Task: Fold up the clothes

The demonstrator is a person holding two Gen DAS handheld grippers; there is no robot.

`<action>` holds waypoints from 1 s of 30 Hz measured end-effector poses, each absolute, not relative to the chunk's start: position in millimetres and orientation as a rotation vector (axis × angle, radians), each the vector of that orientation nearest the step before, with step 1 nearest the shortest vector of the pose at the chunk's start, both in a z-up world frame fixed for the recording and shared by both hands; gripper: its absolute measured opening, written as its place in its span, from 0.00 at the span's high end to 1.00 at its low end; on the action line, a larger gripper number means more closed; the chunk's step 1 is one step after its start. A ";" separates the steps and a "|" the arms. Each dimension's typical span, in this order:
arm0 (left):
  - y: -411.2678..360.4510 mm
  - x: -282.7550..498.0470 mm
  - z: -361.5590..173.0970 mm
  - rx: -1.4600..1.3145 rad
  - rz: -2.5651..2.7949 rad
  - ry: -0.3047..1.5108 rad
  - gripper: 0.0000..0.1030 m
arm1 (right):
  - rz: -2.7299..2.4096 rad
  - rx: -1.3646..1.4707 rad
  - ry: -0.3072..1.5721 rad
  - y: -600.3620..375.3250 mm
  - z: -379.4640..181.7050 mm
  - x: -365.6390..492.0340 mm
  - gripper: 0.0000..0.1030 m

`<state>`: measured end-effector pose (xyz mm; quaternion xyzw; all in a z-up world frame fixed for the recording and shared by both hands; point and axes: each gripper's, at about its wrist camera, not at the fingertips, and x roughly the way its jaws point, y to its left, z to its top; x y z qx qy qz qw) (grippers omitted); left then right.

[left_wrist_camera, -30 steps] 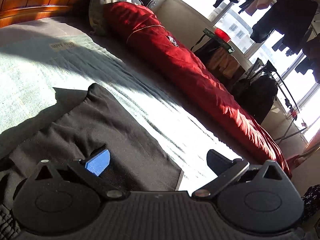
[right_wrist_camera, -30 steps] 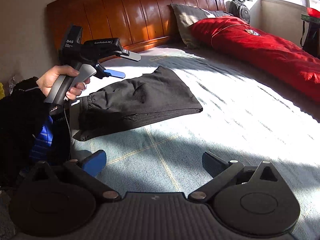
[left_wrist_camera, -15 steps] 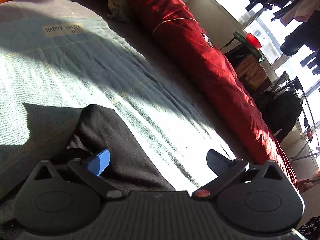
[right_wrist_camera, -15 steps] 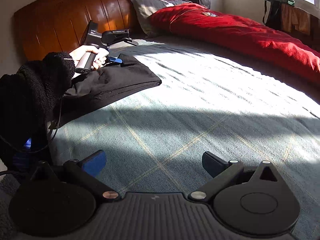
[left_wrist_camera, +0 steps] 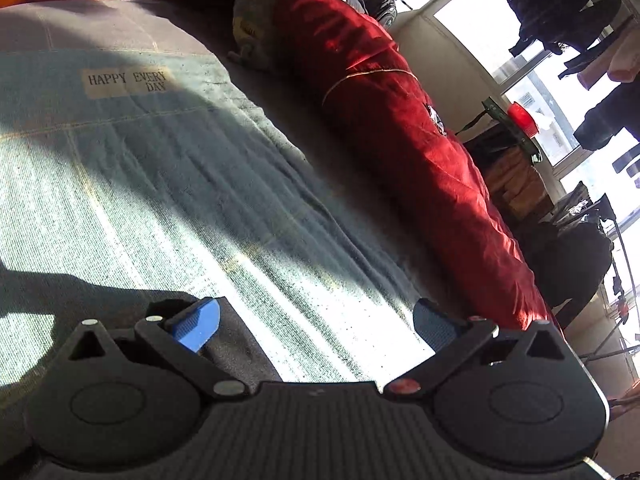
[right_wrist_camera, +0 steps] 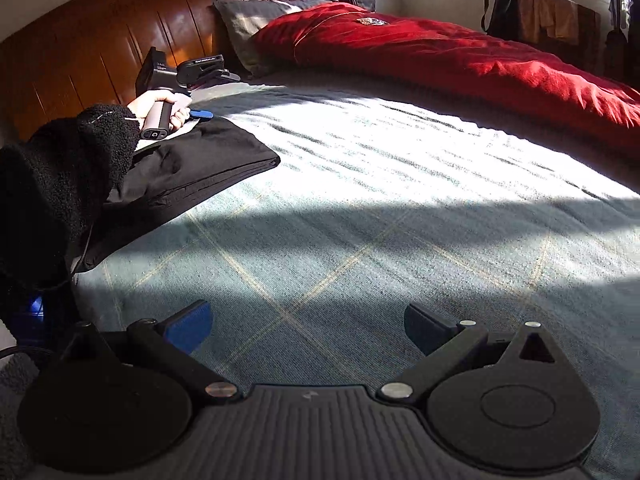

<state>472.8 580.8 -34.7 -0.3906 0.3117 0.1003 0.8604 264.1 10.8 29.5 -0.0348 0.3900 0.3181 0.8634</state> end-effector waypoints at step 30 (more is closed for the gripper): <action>495.8 245.8 -10.6 -0.653 0.267 0.874 0.01 | 0.885 0.036 0.745 -5.8 25.4 265.9 0.00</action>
